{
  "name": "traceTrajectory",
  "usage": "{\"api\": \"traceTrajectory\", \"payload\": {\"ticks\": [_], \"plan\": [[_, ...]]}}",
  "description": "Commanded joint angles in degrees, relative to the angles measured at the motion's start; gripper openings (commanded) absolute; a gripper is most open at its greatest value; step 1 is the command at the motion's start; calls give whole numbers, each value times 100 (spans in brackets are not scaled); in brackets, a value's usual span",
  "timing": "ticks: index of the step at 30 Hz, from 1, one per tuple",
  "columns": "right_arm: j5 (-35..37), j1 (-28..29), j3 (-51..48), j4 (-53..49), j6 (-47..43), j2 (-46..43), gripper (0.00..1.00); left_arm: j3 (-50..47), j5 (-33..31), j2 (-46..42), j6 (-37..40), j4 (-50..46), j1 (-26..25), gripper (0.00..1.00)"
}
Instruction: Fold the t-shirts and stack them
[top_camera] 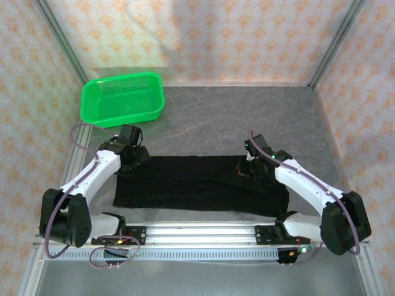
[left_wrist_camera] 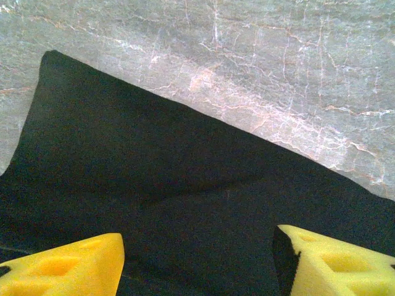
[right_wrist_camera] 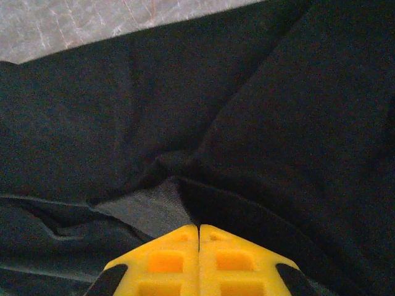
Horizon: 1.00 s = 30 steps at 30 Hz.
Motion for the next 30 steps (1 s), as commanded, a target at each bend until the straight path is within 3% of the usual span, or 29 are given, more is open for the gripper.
{"api": "traceTrajectory", "payload": {"ticks": [1,6,17,22,25,27,30], "plan": [[-195,53,-237,-88,201,-266,0,-86,15,89,77,122,56,66],[-528,202,-338,-51,294,-358,0,-77,7,120,77,123,59,65],[-996,1414,-493,264,868,185,0,-130,-20,148,68,117,52,65],[-765,1575,-829,-10,1303,-11,1,-209,15,204,15,179,52,65],[-342,1576,-975,-398,1576,-591,1,-196,23,201,24,179,54,65],[-125,1575,-1048,-567,1760,-1010,6,-183,15,200,48,179,51,65],[-2,1580,-1054,-709,1888,-1518,25,-161,17,238,68,187,58,65]]}}
